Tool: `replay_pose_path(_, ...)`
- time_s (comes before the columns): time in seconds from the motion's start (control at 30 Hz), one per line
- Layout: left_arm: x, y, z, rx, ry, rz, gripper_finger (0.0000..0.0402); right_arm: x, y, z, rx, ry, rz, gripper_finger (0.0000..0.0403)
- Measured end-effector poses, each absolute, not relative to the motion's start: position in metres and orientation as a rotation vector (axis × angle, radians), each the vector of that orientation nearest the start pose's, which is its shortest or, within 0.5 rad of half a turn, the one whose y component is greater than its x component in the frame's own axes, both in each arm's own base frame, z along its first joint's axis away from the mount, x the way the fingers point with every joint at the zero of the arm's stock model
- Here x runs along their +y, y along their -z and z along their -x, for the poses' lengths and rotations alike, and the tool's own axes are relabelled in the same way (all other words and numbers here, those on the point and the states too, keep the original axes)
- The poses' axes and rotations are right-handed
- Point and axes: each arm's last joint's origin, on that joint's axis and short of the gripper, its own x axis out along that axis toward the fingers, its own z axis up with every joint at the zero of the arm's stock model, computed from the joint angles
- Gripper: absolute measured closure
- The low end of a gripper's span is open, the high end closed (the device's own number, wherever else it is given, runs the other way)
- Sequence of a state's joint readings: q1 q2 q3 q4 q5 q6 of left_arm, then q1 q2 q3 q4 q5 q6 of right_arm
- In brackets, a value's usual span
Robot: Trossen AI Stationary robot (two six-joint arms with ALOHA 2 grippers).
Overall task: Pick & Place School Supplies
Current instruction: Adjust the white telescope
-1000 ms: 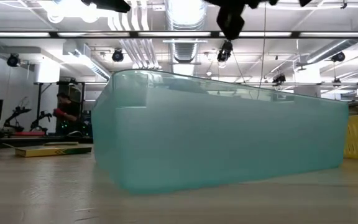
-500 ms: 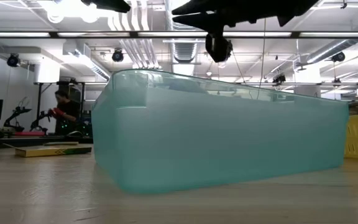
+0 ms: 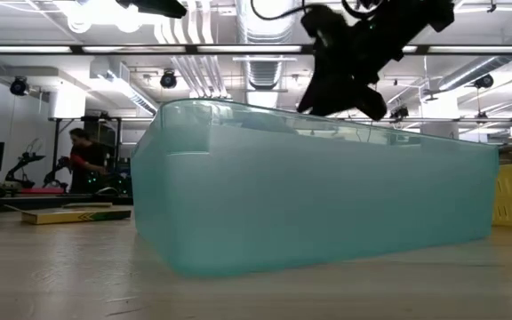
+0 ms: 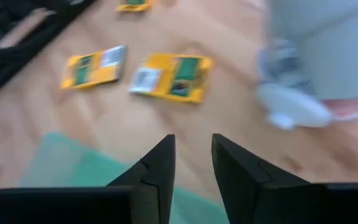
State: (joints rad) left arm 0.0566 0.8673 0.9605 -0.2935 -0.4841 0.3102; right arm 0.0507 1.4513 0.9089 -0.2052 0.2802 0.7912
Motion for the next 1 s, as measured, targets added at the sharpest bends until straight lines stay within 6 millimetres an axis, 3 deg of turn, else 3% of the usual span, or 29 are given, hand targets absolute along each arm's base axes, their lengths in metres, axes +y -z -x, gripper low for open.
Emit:
replay_pose_path(0.33, 0.024, -0.369, -0.178, 0.28, -0.505, -0.345, 0.0165, -0.026, -0.22, -0.298, 0.643, 0.553, -0.638, 0.0291)
replay_pose_path(0.53, 0.024, -0.369, -0.178, 0.281, -0.505, -0.345, 0.0165, -0.034, -0.215, -0.296, 0.661, 0.56, -0.628, 0.0289)
replay_pose_path(0.8, 0.024, -0.369, -0.178, 0.281, -0.504, -0.345, 0.0165, -0.035, -0.178, -0.309, 0.752, 0.581, -0.645, 0.0288)
replay_pose_path(1.0, 0.024, -0.369, -0.178, 0.281, -0.504, -0.345, 0.0165, -0.037, -0.162, -0.317, 0.761, 0.604, -0.646, 0.0284)
